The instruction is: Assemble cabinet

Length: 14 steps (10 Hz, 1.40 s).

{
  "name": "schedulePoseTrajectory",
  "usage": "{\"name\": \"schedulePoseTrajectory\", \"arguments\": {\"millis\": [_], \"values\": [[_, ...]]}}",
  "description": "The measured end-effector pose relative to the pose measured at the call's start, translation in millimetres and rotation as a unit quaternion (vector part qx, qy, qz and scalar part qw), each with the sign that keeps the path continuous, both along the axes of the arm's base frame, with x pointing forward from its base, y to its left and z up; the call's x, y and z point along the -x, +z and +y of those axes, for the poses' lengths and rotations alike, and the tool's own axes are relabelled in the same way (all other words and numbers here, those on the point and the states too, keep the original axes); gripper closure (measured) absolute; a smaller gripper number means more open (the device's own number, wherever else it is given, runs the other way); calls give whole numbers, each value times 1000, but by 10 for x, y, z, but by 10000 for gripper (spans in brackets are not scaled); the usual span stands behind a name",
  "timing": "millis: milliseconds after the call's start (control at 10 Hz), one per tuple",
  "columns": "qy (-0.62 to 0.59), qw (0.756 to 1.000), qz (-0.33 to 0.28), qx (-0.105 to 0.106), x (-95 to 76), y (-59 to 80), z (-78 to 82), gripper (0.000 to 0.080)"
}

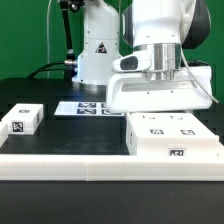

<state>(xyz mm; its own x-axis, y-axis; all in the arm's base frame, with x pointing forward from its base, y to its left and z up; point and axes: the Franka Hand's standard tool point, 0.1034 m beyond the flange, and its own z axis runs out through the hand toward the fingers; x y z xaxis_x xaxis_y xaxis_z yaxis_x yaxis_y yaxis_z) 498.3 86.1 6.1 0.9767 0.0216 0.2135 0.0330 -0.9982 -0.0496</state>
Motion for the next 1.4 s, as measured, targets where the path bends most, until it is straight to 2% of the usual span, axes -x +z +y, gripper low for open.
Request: {"name": "schedulePoseTrajectory", "arguments": {"millis": [300,600,700,800,900,1000,1100,1200,1400], "values": [[2,1000,-2,9,-30,-1,-154,3],[6,1000,-2,8,-22,-2,-109,3],[6,1000,-2,8,-21,-2,-97,117],[7,1000,-2,8,-21,-2,-99,117],[8,1000,-2,9,-18,-3,-102,300],[9,1000,-2,9,-11,-6,-104,436],[12,1000,-3,10,-11,-5,-108,436],[16,1000,-5,11,-8,-5,-116,594],[16,1000,-5,11,-8,-5,-114,594]]}}
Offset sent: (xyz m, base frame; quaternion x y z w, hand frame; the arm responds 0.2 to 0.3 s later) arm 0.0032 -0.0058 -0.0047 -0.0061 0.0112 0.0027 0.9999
